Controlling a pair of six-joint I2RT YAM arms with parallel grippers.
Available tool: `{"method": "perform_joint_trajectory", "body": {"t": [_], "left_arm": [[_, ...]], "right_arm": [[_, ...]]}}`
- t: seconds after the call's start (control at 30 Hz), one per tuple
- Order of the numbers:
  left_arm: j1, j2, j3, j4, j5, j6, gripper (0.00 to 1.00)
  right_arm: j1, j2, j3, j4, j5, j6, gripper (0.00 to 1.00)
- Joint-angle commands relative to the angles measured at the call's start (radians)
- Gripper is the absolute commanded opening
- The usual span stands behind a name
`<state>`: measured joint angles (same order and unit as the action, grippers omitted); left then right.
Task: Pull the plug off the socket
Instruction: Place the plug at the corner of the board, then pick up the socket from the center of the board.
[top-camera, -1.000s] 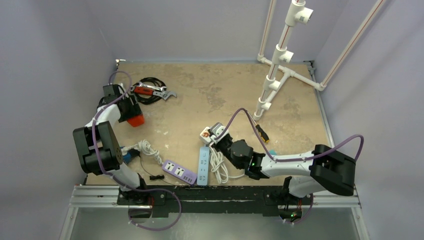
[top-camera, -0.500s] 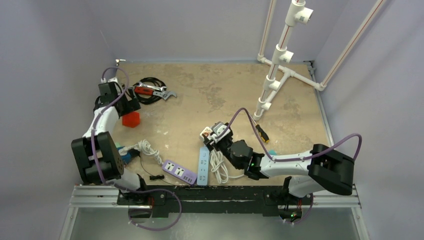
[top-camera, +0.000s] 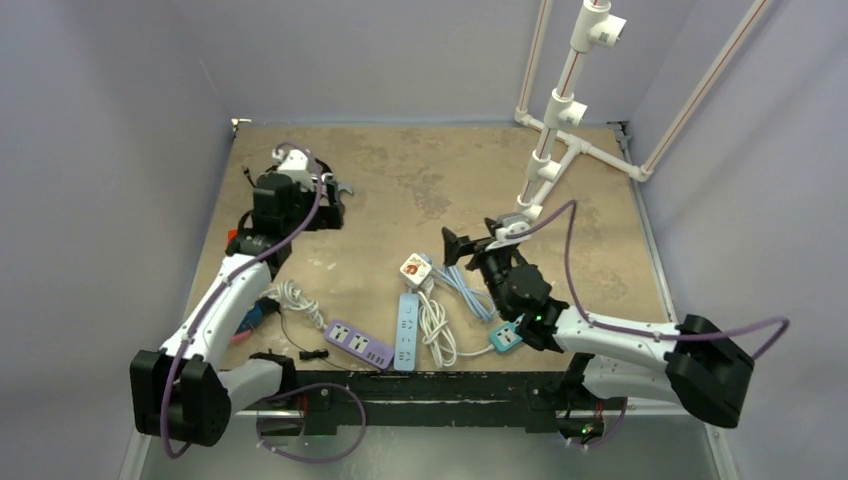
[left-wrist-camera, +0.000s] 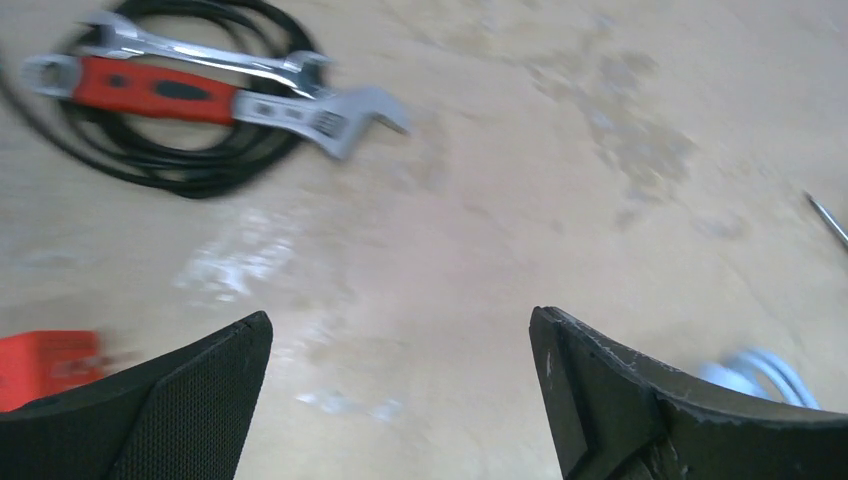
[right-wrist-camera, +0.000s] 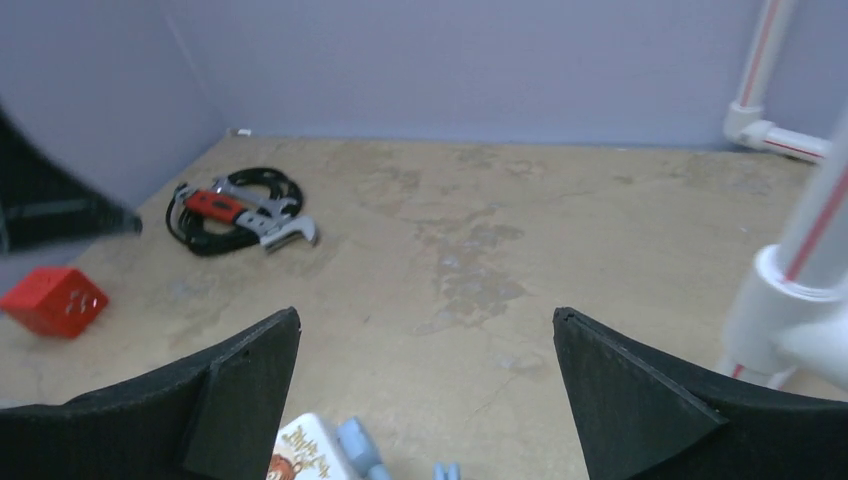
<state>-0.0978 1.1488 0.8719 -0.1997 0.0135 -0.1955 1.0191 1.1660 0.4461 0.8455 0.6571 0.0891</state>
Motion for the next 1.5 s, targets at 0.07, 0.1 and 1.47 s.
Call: {"method": "perform_joint_trajectory", "body": {"t": [0.07,0.1,1.47], "left_arm": [[-0.234,-0.179,-0.155,0.064,0.068,-0.228,0.99],[-0.295,-0.21,-0.202,0.105,0.07,-0.29,0.99],[-0.743,0.437,-0.08,0.639,-0.153,-0.425,0.99]], "right_arm": [[-0.095,-0.125,-0.064,0.017,-0.003,0.118,0.99],[-0.102,-0.122,-0.067,0.019,0.001,0.12,0.99],[-0.115,-0.143,-0.117,0.078,0.073,0.128,0.96]]}}
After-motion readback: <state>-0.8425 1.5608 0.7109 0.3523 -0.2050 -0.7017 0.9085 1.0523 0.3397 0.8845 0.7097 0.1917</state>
